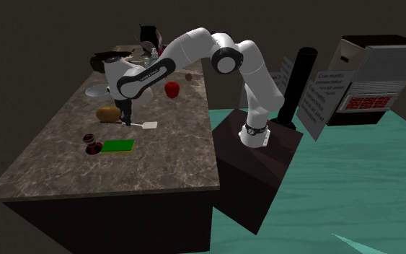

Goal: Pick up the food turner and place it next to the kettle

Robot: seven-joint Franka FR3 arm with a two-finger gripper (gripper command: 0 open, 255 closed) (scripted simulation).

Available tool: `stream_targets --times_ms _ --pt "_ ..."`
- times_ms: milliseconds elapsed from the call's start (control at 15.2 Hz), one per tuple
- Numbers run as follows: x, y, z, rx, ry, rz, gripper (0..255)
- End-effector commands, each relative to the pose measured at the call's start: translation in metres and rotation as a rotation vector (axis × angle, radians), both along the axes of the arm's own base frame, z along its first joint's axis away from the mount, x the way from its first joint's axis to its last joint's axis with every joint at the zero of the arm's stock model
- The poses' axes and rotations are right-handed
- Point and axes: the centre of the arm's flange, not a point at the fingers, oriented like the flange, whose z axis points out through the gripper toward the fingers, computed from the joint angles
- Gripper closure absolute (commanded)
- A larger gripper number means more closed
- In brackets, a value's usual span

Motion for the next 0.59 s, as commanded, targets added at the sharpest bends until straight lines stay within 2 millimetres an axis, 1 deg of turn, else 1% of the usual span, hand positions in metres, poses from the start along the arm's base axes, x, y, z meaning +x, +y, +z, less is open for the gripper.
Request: stream_targets --times_ms 0,132,198,528 --pt "0.0000 0.0000 -0.0001 0.000 0.000 0.000 255" --pt "0.0000 0.0000 -0.0001 0.000 0.000 0.000 255" --pt "0.0000 0.0000 -0.0001 0.000 0.000 0.000 0" --pt "0.0000 0.0000 -0.0001 0.000 0.000 0.000 0"
